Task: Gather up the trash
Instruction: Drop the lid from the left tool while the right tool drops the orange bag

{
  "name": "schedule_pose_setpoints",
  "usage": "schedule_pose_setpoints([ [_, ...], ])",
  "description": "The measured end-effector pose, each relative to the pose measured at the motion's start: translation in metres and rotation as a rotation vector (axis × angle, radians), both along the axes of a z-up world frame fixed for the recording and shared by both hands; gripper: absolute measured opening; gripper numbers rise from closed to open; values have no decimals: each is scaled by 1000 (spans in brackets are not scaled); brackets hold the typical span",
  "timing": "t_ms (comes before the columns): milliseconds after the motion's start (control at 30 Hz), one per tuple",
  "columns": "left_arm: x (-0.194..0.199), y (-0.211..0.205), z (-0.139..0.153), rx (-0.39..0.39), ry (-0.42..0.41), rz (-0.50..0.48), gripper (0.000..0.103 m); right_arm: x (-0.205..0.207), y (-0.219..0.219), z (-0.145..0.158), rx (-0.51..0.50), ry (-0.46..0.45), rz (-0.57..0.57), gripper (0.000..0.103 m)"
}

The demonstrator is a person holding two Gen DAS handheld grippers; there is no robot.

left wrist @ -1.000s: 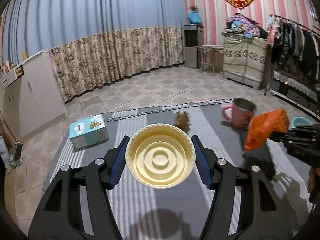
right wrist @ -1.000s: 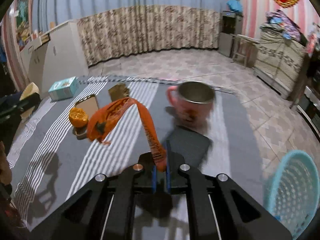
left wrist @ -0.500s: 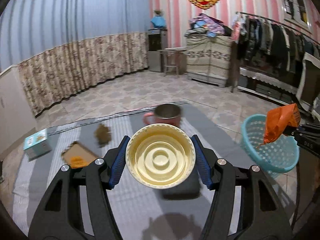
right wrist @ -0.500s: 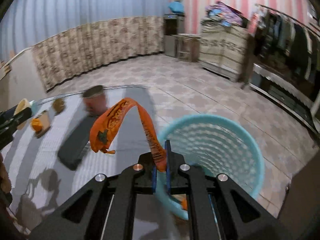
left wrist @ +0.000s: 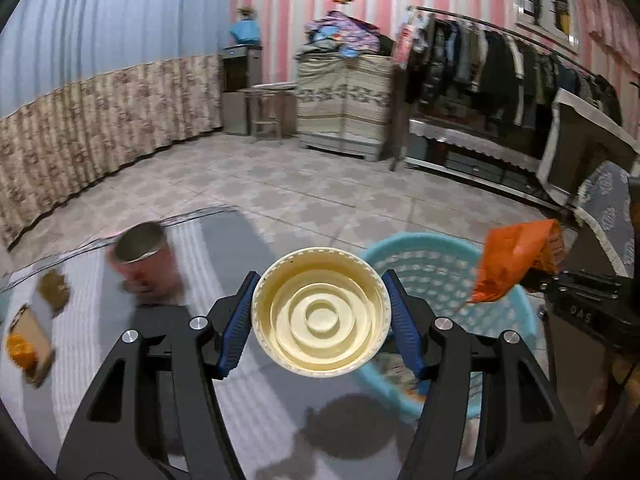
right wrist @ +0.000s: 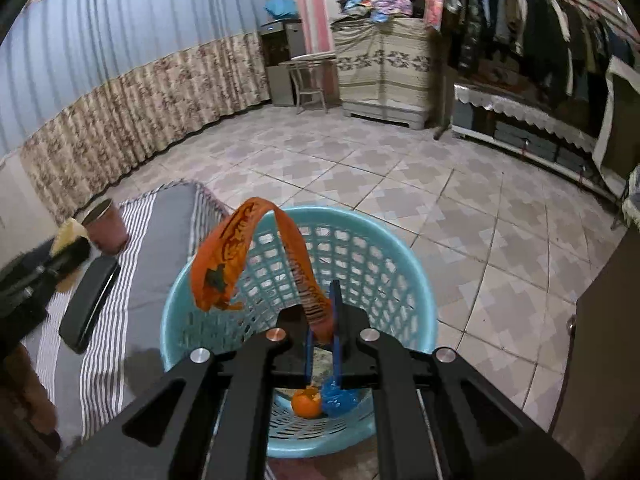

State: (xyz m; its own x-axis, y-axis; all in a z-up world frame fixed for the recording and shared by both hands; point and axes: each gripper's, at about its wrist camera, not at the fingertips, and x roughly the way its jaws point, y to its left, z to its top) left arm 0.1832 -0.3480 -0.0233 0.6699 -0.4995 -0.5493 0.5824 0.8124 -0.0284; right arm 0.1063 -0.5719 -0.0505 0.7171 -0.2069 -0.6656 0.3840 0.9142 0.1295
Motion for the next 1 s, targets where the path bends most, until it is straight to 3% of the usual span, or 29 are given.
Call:
schedule_pose_setpoints([
  [267,-8,-60,-15,31,-5,-88,61,-1,-10,-10,14,4,-16,7],
  [333,-5,-60,-18,31,13,-95,65,-1,-13,-14,28,3,-18,7],
  [400,-4,-55,-17,35,2,-78,81,1,-14,-18,42,4,-14,7],
  [433,-3,-52,-16,35,-9,-70,85,2,-14,-19,45,6,-11,7],
  [800,4,-5,4,42,-75,47,95,17,5,-33,62,55,43,10],
  [833,4,0,5,46,-79,55,95,20,7,-34,67,62,50,12],
  [867,3,3,5,50,-81,61,95,22,9,-36,78,70,57,28],
  [900,4,8,6,53,-82,71,96,24,11,-39,89,77,61,53],
  [933,3,11,6,52,-81,76,96,25,12,-40,87,78,58,62],
  [1000,4,19,8,46,-78,93,96,29,17,-42,68,91,54,65],
])
